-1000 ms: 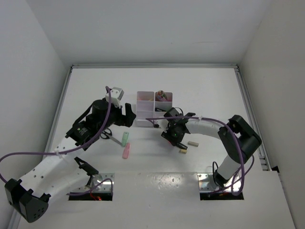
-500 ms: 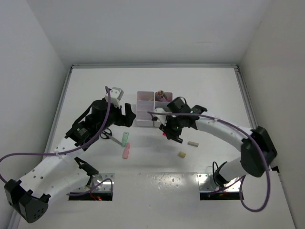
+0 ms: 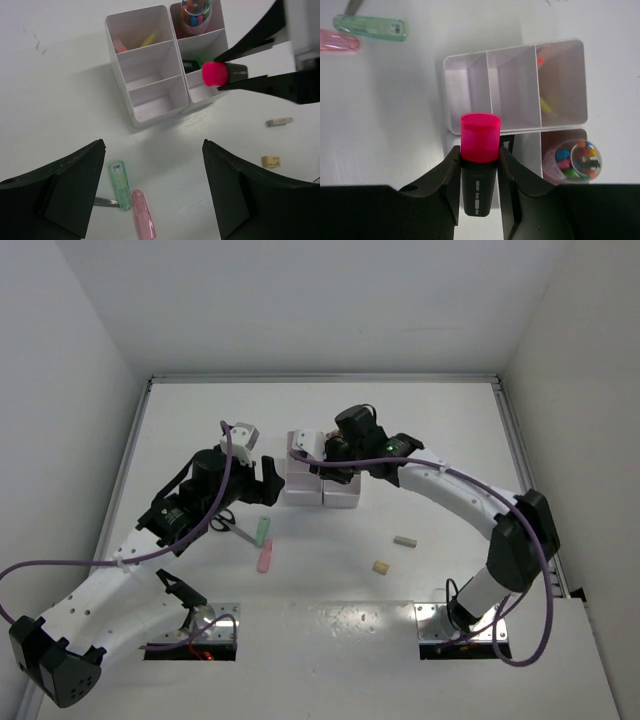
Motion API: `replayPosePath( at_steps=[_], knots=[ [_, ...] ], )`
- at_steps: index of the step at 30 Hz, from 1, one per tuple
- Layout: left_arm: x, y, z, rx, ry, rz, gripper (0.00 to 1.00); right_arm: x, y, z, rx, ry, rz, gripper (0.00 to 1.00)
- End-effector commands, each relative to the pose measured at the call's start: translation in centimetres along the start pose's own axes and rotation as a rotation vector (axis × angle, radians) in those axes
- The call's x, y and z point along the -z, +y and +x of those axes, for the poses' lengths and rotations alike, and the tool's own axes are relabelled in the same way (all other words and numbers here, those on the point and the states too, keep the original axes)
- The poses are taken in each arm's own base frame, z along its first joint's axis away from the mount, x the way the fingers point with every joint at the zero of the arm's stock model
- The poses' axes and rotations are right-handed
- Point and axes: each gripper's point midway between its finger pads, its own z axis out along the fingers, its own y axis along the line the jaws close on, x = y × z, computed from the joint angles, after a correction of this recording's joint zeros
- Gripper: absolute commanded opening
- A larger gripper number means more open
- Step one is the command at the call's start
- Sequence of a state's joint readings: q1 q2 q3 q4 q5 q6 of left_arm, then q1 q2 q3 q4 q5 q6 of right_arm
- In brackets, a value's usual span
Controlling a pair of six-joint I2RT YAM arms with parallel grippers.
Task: Sort the stationery into containers
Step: Pick up the pen from the center of the board, then place the pen in the storage box.
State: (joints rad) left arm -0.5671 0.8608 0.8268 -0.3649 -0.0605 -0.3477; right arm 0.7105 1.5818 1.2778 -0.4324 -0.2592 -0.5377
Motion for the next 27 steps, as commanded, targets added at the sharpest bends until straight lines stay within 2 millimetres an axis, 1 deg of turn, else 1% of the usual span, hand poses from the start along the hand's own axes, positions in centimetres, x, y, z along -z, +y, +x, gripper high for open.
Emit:
replayPosePath(
  at_steps=[1, 2, 4, 6, 7, 8, 9, 10, 11, 14, 15, 17, 18, 20, 21, 22, 23, 24, 26, 27],
  knots=[
    [0.0, 0.3, -1.0, 0.001, -0.043, -0.012, 0.85, -0.8, -2.1, -3.4, 0.204, -0.135, 0.054, 0.00],
    [0.0, 0.3, -1.0, 0.001, -0.043, -0.012, 0.85, -0.9, -2.7, -3.2, 0.216, -0.149, 0.066, 0.00],
    [0.0, 0.3, -1.0, 0.001, -0.043, -0.012, 0.85, -1.6, -2.9, -3.0, 0.267, -0.173, 0.094, 0.00],
    [0.0, 0.3, -1.0, 0.001, -0.043, -0.012, 0.85, -1.5, -3.2, -3.6, 0.315, -0.204, 0.118, 0.00],
    [0.0, 0.3, -1.0, 0.001, -0.043, -0.012, 0.85, -1.7, -3.4, -3.6, 0.325, -0.207, 0.122, 0.00],
    [0.0, 0.3, -1.0, 0.001, -0.043, -0.012, 0.85, -2.1, -3.2, -3.0, 0.349, -0.187, 0.106, 0.00],
    [0.0, 0.3, -1.0, 0.001, -0.043, -0.012, 0.85, -2.2, -3.4, -3.2, 0.361, -0.187, 0.108, 0.00],
    [0.0, 0.3, -1.0, 0.001, -0.043, -0.012, 0.85, -2.8, -3.2, -2.4, 0.352, -0.162, 0.099, 0.00],
    [0.0, 0.3, -1.0, 0.001, -0.043, -0.012, 0.85, -2.8, -3.3, -2.4, 0.361, -0.161, 0.099, 0.00],
    [0.0, 0.3, -1.0, 0.001, -0.043, -0.012, 0.85, -3.6, -3.3, -1.0, 0.358, -0.115, 0.101, 0.00],
    [0.0, 0.3, -1.0, 0.001, -0.043, -0.012, 0.85, -3.4, -4.0, -0.8, 0.354, -0.106, 0.123, 0.00],
    [0.0, 0.3, -1.0, 0.001, -0.043, -0.012, 0.85, -3.9, -3.7, 0.0, 0.348, -0.087, 0.116, 0.00],
    [0.0, 0.3, -1.0, 0.001, -0.043, -0.012, 0.85, -3.7, -4.1, 0.3, 0.341, -0.082, 0.123, 0.00],
    [0.0, 0.3, -1.0, 0.001, -0.043, -0.012, 0.85, -4.1, -3.7, 1.4, 0.332, -0.054, 0.110, 0.00],
    [0.0, 0.3, -1.0, 0.001, -0.043, -0.012, 0.85, -3.9, -4.3, 1.8, 0.316, -0.040, 0.126, 0.00],
    [0.0, 0.3, -1.0, 0.001, -0.043, -0.012, 0.85, -3.9, -4.4, 1.6, 0.318, -0.046, 0.134, 0.00],
    [0.0, 0.3, -1.0, 0.001, -0.043, -0.012, 0.85, -3.8, -4.6, 2.4, 0.300, -0.029, 0.140, 0.00],
    [0.0, 0.3, -1.0, 0.001, -0.043, -0.012, 0.85, -3.7, -4.9, 2.6, 0.295, -0.025, 0.146, 0.00],
    [0.0, 0.3, -1.0, 0.001, -0.043, -0.012, 0.85, -3.7, -4.8, 2.8, 0.283, -0.020, 0.139, 0.00],
    [0.0, 0.3, -1.0, 0.001, -0.043, -0.012, 0.85, -3.6, -5.1, 3.2, 0.276, -0.015, 0.146, 0.00]
  ],
)
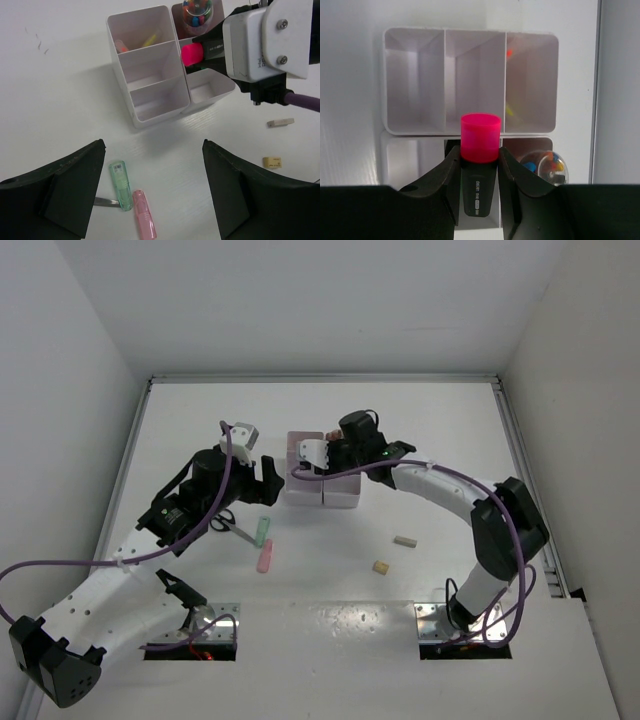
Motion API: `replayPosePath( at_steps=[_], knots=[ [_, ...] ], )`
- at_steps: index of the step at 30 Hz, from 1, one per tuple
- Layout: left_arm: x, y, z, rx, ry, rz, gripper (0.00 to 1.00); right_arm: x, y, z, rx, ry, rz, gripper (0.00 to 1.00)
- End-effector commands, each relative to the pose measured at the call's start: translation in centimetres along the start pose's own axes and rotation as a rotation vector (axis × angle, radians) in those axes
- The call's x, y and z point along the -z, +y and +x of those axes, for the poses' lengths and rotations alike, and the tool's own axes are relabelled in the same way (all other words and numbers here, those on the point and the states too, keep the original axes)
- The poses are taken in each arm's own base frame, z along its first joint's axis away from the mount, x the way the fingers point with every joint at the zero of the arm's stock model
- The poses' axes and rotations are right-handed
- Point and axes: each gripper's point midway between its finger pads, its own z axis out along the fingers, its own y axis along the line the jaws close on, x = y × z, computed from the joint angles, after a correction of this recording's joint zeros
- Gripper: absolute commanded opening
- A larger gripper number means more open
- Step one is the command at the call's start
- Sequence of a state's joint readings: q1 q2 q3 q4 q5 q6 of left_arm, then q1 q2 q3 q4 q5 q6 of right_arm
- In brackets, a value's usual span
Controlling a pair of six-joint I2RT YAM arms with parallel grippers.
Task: Sort the stationery into containers
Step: Place the pen in the storage box.
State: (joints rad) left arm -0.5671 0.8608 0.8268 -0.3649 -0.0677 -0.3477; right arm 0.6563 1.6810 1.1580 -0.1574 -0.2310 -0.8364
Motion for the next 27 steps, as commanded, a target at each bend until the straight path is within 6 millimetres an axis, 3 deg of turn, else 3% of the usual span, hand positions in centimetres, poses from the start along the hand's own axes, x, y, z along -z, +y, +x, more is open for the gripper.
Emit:
replayPosePath(
  at_steps=[1, 3, 9, 12, 15, 27],
  knots=[
    [0.0, 0.2, -0.9, 0.001, -0.041, -0.005, 0.85, 0.1, -1.3, 0.1, -0.015, -0.010, 0.048, 0.00],
    [0.0, 0.2, -0.9, 0.001, -0.041, -0.005, 0.85, 0.3, -1.7, 0.7, -0.023, 0.004, 0.060, 0.00],
    [0.0, 0.2, -0.9, 0.001, -0.041, -0.005, 0.85, 0.0, -0.4, 1.7, -0.064, 0.021, 0.012, 0.01],
    [0.0, 0.2, -0.9, 0.001, -0.041, -0.005, 0.86, 0.0, -0.2, 2.3, -0.102, 0.038, 0.000, 0.09],
    [0.0, 0.2, -0.9, 0.001, -0.041, -0.005, 0.86, 0.0, 0.2, 2.3, -0.117, 0.037, -0.014, 0.28],
    [0.0, 0.4, -1.0, 0.001, -0.043, -0.014, 0.86, 0.5, 0.0, 1.9, -0.143, 0.031, -0.005, 0.41]
  ],
)
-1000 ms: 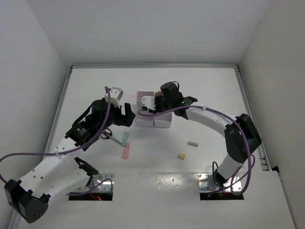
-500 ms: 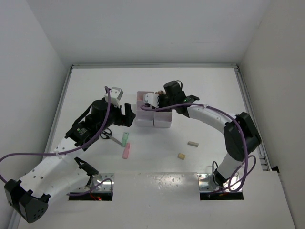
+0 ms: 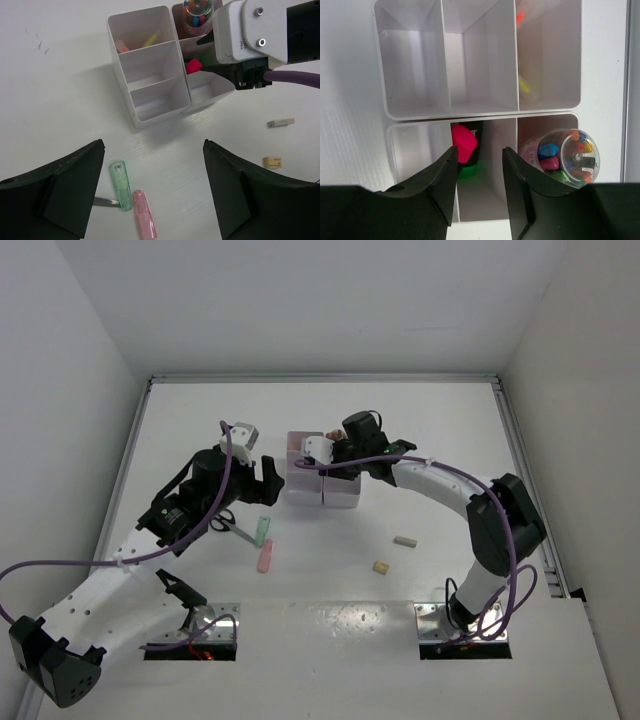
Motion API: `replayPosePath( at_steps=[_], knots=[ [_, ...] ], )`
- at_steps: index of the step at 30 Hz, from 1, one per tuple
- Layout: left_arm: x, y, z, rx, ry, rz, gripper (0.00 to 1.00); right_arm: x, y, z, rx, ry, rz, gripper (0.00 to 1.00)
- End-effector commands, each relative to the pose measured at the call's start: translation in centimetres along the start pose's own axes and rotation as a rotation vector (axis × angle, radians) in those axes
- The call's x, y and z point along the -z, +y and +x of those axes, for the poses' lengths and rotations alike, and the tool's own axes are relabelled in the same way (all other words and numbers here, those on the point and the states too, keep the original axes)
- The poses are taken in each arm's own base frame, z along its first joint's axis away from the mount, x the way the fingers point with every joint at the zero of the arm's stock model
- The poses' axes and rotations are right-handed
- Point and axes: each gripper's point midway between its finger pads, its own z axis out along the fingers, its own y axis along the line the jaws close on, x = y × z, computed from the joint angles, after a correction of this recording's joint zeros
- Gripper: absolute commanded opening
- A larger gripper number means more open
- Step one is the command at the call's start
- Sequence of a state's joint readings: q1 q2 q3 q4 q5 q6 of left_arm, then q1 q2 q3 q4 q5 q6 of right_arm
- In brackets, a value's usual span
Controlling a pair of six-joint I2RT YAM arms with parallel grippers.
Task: Sort the stationery into containers
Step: Place the pen in the storage box, then pick up the stationery from the center of the board.
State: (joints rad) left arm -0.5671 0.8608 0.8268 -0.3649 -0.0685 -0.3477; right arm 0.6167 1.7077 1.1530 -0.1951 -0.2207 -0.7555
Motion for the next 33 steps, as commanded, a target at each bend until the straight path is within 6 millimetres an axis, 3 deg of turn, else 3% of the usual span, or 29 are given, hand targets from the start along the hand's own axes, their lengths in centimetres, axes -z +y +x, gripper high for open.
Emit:
replayPosePath(
  at_steps=[1, 5, 6, 7, 9, 10, 11, 13, 14, 16, 17, 18, 19, 20, 21, 22, 23, 25, 27, 28, 30, 33],
  knots=[
    [0.0, 0.4, -1.0, 0.001, -0.043, -0.013, 0.86, 0.8, -0.7, -1.1, -0.020, -0.038, 0.017, 0.41],
    [0.0, 0.3, -1.0, 0.010, -0.043, -0.013, 0.86, 1.4, 0.0, -1.5, -0.048, -0.054, -0.012, 0.41],
    [0.0, 0.3, -1.0, 0.010, -0.043, -0.013, 0.84, 2.5, -0.5, -2.7, -0.070, -0.085, 0.001, 0.38],
    [0.0, 0.3, -1.0, 0.010, -0.043, -0.013, 0.75, 3.2, -0.6, -3.5, -0.086, -0.107, 0.000, 0.35],
    [0.0, 0.4, -1.0, 0.021, -0.045, -0.022, 0.59, 5.0, -0.1, -5.5, -0.166, -0.164, -0.034, 0.08],
    [-0.3, 0.5, -0.7, 0.020, -0.032, -0.025, 0.50, 5.7, 0.4, -6.2, -0.199, -0.179, -0.046, 0.00],
    [-0.7, 0.5, -0.3, 0.028, -0.015, -0.030, 0.33, 7.6, -0.4, -7.9, -0.229, -0.228, -0.018, 0.00],
    [-1.6, 0.7, 0.6, 0.045, 0.026, -0.042, 0.23, 10.0, -0.5, -8.7, -0.376, -0.265, 0.016, 0.00],
    [-2.0, 0.7, 1.1, 0.043, 0.044, -0.047, 0.23, 10.6, -0.8, -8.4, -0.439, -0.258, 0.062, 0.00],
    [-2.7, 0.9, 1.8, 0.052, 0.086, -0.060, 0.26, 11.7, -0.9, -7.6, -0.551, -0.249, 0.136, 0.17],
    [-3.0, 1.2, 2.2, 0.049, 0.109, -0.080, 0.48, 12.3, 0.1, -7.0, -0.552, -0.247, 0.135, 0.31],
    [-3.5, 1.5, 3.9, 0.076, 0.184, -0.106, 0.60, 12.5, 0.9, -6.4, -0.548, -0.228, 0.124, 0.66],
    [-3.7, 1.9, 4.6, 0.088, 0.218, -0.138, 0.68, 12.7, 1.5, -5.8, -0.521, -0.206, 0.114, 0.78],
    [-3.9, 2.3, 4.6, 0.105, 0.238, -0.180, 0.74, 12.6, 2.5, -4.9, -0.522, -0.178, 0.096, 0.82],
    [-3.4, 3.1, 6.4, 0.121, 0.322, -0.239, 0.74, 13.2, 3.4, -4.4, -0.529, -0.158, 0.082, 0.77],
    [-3.8, 3.8, 8.1, 0.177, 0.384, -0.309, 0.74, 13.1, 4.6, -3.3, -0.525, -0.133, 0.065, 0.64],
    [-3.5, 4.6, 8.9, 0.190, 0.417, -0.374, 0.74, 13.4, 5.1, -3.0, -0.525, -0.134, 0.066, 0.46],
    [-3.2, 4.3, 10.7, 0.200, 0.484, -0.404, 0.74, 14.3, 6.5, -2.0, -0.552, -0.152, 0.084, 0.14],
    [-2.7, 4.3, 12.2, 0.192, 0.515, -0.422, 0.74, 14.9, 6.7, -2.1, -0.551, -0.201, 0.116, 0.11],
    [-2.7, 4.2, 12.2, 0.202, 0.512, -0.425, 0.74, 14.7, 7.7, -1.3, -0.555, -0.190, 0.109, 0.17],
    [-2.4, 4.1, 12.8, 0.202, 0.521, -0.423, 0.69, 15.4, 7.4, -1.1, -0.556, -0.198, 0.138, 0.29],
    [-2.4, 3.9, 13.8, 0.204, 0.552, -0.421, 0.65, 15.8, 7.2, -0.8, -0.559, -0.200, 0.160, 0.35]
  ],
)
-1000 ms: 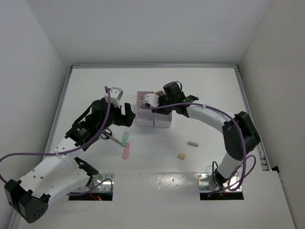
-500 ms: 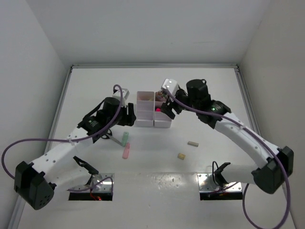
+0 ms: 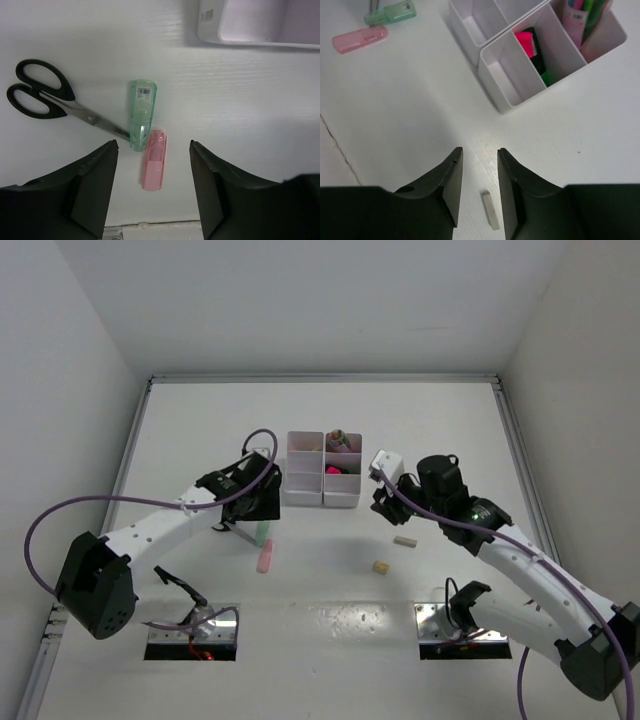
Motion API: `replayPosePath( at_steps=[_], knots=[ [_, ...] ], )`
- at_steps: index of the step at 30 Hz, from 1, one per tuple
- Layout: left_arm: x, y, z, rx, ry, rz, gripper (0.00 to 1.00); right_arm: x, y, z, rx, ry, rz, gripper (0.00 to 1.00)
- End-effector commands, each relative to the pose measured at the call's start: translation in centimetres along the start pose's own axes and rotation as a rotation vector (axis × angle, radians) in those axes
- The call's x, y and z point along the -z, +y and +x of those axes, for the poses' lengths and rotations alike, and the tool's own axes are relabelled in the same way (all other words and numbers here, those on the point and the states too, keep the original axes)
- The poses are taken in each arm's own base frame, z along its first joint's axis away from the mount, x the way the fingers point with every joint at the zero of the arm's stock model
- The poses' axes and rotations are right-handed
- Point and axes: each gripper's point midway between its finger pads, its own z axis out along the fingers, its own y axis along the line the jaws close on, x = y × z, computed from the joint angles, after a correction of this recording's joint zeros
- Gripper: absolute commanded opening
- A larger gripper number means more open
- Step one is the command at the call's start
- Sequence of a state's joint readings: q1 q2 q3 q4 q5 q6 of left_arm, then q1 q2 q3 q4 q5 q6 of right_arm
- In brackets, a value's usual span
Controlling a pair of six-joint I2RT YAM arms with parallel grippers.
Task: Sort the stationery into containers
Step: Pick up the stationery from the center of the board.
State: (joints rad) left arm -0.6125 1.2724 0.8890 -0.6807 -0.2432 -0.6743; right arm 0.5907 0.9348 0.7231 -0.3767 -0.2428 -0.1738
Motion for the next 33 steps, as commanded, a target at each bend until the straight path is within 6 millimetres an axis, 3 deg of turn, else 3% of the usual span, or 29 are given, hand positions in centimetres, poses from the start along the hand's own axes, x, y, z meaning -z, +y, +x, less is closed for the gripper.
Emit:
replayPosePath(
  at_steps=[1, 4, 8, 15, 22, 25, 29, 33],
  knots=[
    [-0.5, 0.1, 1.5, 0.021, 0.040, -0.033, 0.64, 0.6, -1.0, -2.1, -0.004, -0.080, 0.048, 0.35],
    [-1.5, 0.1, 2.5, 0.010, 0.063, -0.070, 0.64, 1.2, -1.5, -2.4, -0.003, -0.096, 0.076, 0.35],
    [-3.3, 0.4, 3.1, 0.016, 0.079, -0.135, 0.64, 1.8, -2.0, -2.4, 0.002, -0.114, 0.120, 0.01],
    [-5.2, 0.5, 3.0, 0.025, 0.074, -0.187, 0.64, 2.2, -2.6, -2.7, 0.007, -0.133, 0.158, 0.02],
    [-7.4, 0.0, 3.1, 0.049, 0.080, -0.167, 0.53, 2.3, -2.6, -2.4, 0.006, -0.130, 0.167, 0.04],
    [-7.9, 0.7, 3.3, 0.067, 0.080, -0.176, 0.49, 2.3, -2.6, -2.4, 0.006, -0.130, 0.167, 0.04],
    [-8.6, 1.7, 3.6, 0.094, 0.087, -0.177, 0.36, 2.3, -2.6, -2.4, 0.006, -0.130, 0.167, 0.04],
    [-8.7, 1.4, 3.9, 0.097, 0.098, -0.157, 0.25, 2.3, -2.8, -2.4, 0.005, -0.127, 0.176, 0.04]
  ],
)
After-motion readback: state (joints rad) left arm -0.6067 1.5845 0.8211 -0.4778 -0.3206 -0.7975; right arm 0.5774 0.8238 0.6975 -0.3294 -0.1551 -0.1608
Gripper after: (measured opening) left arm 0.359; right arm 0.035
